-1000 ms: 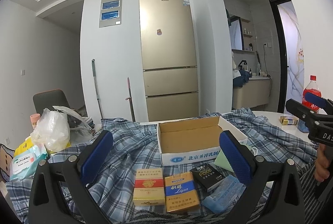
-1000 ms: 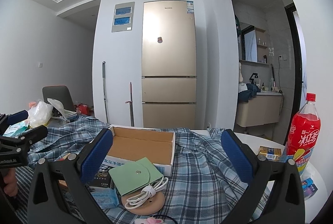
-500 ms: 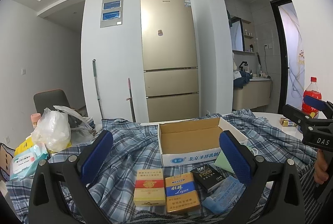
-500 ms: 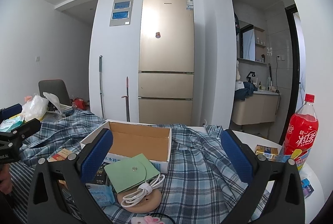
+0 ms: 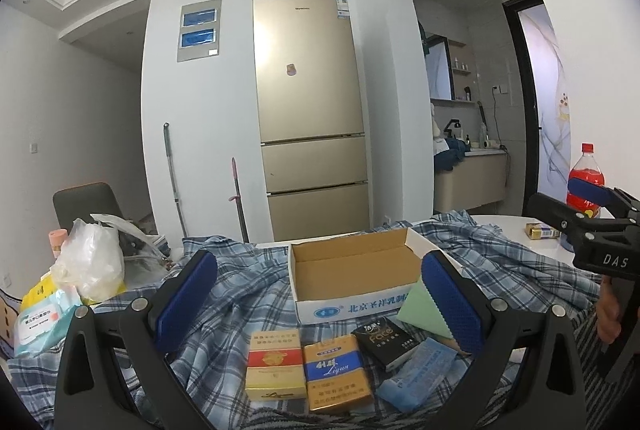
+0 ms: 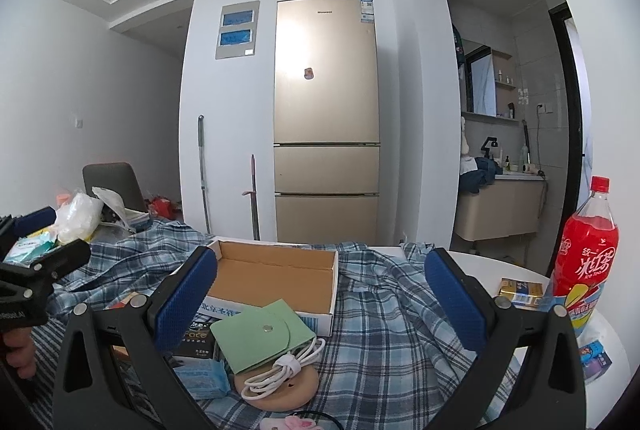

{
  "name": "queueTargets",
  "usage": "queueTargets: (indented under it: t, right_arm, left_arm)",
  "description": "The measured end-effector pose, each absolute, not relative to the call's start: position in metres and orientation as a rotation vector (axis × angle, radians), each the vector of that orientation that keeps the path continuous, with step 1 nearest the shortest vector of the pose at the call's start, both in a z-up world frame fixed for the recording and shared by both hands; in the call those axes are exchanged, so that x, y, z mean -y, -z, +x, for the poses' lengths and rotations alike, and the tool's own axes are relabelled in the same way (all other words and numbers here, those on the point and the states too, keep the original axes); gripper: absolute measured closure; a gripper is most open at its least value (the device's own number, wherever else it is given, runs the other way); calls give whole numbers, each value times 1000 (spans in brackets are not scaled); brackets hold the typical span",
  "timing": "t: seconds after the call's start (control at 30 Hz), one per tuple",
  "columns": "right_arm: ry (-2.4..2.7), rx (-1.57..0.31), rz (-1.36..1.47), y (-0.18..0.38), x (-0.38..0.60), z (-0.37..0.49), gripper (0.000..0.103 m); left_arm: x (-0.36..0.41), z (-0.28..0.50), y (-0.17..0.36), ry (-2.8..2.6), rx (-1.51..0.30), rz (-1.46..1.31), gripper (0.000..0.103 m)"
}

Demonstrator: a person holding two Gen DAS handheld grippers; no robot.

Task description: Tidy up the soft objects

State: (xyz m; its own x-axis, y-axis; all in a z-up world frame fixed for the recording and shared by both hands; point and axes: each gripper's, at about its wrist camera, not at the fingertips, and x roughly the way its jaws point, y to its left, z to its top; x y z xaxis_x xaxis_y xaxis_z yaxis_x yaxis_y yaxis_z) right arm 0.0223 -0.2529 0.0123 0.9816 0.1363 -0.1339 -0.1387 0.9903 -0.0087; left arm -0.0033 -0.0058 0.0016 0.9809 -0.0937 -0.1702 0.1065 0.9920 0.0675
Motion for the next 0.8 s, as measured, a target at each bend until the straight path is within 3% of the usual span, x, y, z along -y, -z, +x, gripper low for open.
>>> queueTargets:
  t: [0.8]
  right_arm:
    - [-92, -125, -51, -13, 248, 18, 0]
  left_arm:
    - [6, 3, 2, 89, -208, 84, 0]
